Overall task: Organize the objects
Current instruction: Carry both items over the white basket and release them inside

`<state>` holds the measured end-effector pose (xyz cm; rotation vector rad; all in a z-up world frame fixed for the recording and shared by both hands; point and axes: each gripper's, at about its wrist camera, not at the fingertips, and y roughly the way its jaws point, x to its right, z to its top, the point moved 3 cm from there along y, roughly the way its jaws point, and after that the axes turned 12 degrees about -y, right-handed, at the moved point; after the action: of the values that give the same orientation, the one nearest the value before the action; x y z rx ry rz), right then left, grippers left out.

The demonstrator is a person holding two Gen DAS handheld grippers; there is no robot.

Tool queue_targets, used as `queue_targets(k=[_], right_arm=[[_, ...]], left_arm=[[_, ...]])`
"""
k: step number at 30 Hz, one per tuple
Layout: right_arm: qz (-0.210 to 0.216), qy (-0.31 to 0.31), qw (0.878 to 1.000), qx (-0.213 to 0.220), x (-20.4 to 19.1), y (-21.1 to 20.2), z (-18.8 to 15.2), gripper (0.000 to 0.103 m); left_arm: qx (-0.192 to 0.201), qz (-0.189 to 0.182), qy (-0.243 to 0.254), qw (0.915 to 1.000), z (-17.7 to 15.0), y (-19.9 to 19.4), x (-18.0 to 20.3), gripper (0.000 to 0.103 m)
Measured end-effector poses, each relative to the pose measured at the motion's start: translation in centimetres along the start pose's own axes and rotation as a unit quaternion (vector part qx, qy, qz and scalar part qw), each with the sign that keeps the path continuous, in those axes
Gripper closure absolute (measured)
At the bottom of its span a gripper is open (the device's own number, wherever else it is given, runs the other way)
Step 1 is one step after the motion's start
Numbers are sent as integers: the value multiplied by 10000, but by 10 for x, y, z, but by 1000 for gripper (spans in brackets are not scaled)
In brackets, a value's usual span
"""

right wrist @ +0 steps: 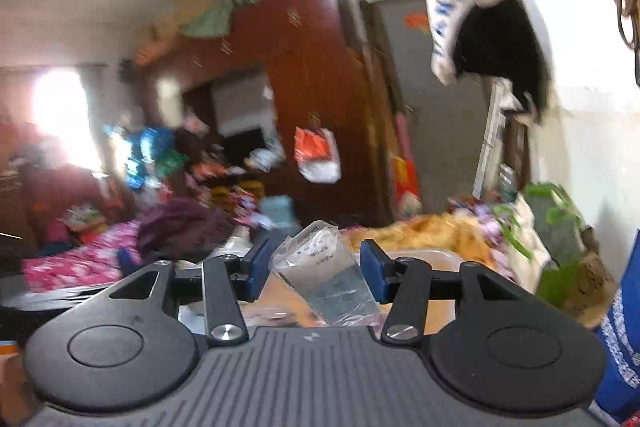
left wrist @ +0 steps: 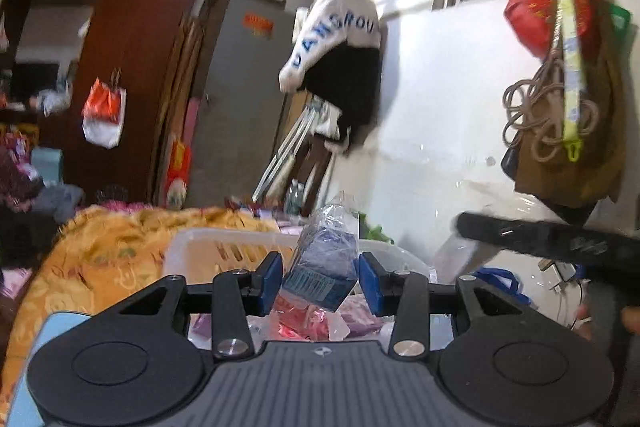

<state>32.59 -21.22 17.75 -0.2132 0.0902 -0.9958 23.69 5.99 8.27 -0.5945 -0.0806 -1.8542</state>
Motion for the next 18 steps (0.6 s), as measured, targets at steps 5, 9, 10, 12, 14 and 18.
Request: queue_targets(k=[5,9,10,12,14,18], right_arm=[[-427,-162,9984,-322,8,23,-10,26],[-201,76,9998,25,7,-24,-25,8],[-106,122,9998,136,6,-38,-30,0],[70,90,9998,189,-2,-63,-50,0],[76,140,9999,3,-6,-71,-70,0],[273,613,9961,-575,-5,-52,-109,0]], left_arm=[[-32,462,-110,9989,4,25,-6,21],[143,231,27,9996,-12,-14,-2,20],[160,190,89,9997,-20,-26,-1,18],[89,100,175,9998,-40,-45,-3,12],[-52,145,193,9997,-63,-53,-10,12],[-614,246,25,9978,-95,-40,-27,12]])
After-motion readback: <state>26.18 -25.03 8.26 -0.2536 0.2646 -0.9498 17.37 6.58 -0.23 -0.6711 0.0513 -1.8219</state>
